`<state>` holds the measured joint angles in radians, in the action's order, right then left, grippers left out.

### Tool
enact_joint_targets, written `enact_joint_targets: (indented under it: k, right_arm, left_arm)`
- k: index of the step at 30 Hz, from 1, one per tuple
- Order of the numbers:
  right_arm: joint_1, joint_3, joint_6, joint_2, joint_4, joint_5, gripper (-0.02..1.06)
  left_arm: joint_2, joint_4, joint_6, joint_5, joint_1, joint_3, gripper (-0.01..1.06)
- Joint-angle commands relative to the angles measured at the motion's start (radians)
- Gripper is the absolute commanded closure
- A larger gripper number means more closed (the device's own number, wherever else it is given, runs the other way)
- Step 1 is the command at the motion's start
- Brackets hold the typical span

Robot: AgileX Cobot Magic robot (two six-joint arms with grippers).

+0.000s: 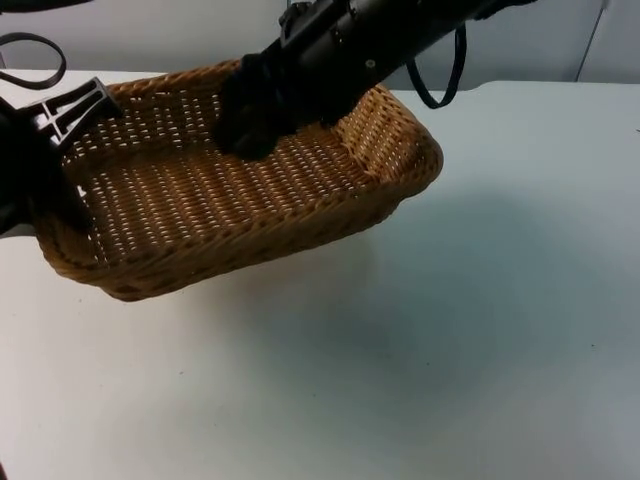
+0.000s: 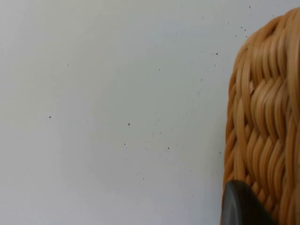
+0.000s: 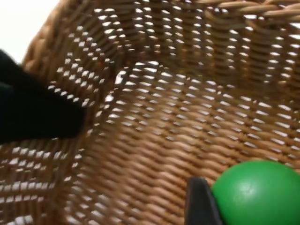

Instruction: Pick up the basket with the left hand and place the ball into the basket with the right hand.

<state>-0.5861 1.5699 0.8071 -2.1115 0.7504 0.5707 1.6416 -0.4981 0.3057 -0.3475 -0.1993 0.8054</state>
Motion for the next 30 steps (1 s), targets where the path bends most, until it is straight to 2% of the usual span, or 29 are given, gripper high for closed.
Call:
enact_joint_targets:
  k: [1, 7, 10, 14, 20, 23, 26, 27, 30]
  right_arm:
    - [-0.003, 0.006, 0.031, -0.006, 0.005, -0.028, 1.05]
    - [-0.003, 0.006, 0.05, -0.028, 0.008, -0.066, 1.04]
    - [-0.003, 0.006, 0.06, -0.037, 0.012, -0.071, 1.0]
    - [-0.003, 0.006, 0.06, -0.044, 0.014, -0.079, 0.89]
    - [-0.003, 0.006, 0.06, -0.044, 0.039, -0.11, 0.81]
    - [-0.003, 0.006, 0.064, -0.044, 0.039, -0.132, 0.71]
    - [-0.003, 0.006, 0.064, -0.044, 0.041, -0.154, 0.49]
    - [-0.003, 0.006, 0.064, -0.044, 0.041, -0.154, 0.49]
    - [-0.003, 0.006, 0.064, -0.044, 0.074, -0.159, 0.37]
  left_arm:
    - [-0.011, -0.015, 0.004, 0.028, -0.005, 0.006, 1.05]
    - [-0.011, -0.015, 0.004, 0.028, -0.005, 0.006, 1.05]
    - [-0.011, -0.015, 0.004, 0.028, -0.005, 0.006, 1.05]
    - [-0.011, -0.015, 0.004, 0.028, -0.005, 0.006, 1.05]
    - [-0.011, -0.015, 0.004, 0.028, -0.005, 0.006, 1.05]
    - [-0.011, -0.015, 0.004, 0.028, -0.005, 0.006, 1.05]
    - [-0.011, -0.015, 0.004, 0.028, -0.005, 0.006, 1.05]
    - [-0.011, -0.015, 0.004, 0.028, -0.005, 0.006, 1.05]
    - [-0.011, -0.015, 0.004, 0.028, -0.005, 0.006, 1.05]
